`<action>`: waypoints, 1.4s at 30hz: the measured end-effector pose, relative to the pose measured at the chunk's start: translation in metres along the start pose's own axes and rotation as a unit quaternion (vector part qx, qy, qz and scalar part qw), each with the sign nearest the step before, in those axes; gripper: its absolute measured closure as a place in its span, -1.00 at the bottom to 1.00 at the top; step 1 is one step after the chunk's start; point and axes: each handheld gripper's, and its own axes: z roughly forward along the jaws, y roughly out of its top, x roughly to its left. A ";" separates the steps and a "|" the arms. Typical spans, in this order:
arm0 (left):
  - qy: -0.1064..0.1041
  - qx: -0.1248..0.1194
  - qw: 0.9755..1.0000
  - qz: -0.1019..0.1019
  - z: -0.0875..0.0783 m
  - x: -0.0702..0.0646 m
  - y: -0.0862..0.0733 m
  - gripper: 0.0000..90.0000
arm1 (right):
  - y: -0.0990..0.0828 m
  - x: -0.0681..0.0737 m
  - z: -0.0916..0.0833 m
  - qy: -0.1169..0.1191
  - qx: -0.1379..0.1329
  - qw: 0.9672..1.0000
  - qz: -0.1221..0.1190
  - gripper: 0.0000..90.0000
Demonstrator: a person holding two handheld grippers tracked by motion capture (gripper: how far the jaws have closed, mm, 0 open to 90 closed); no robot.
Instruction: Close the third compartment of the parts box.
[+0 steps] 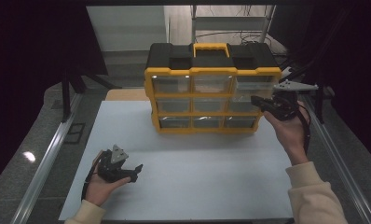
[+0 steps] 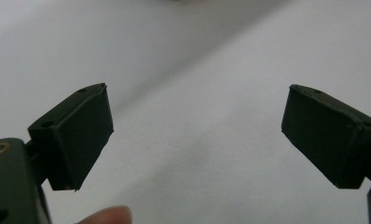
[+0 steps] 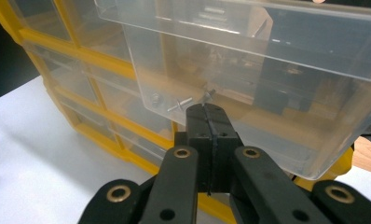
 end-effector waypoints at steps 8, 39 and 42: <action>0.001 0.002 1.000 0.001 0.000 0.001 0.000 -0.79 | 0.002 -0.004 0.007 -0.003 -0.006 1.000 0.011 0.98; 0.000 0.004 1.000 0.001 0.001 0.001 -0.001 -0.79 | 0.011 -0.015 0.031 -0.025 -0.010 0.999 0.023 0.98; 0.000 0.005 1.000 0.002 0.001 0.001 -0.001 -0.79 | 0.011 -0.015 0.031 -0.025 -0.011 0.999 0.022 0.98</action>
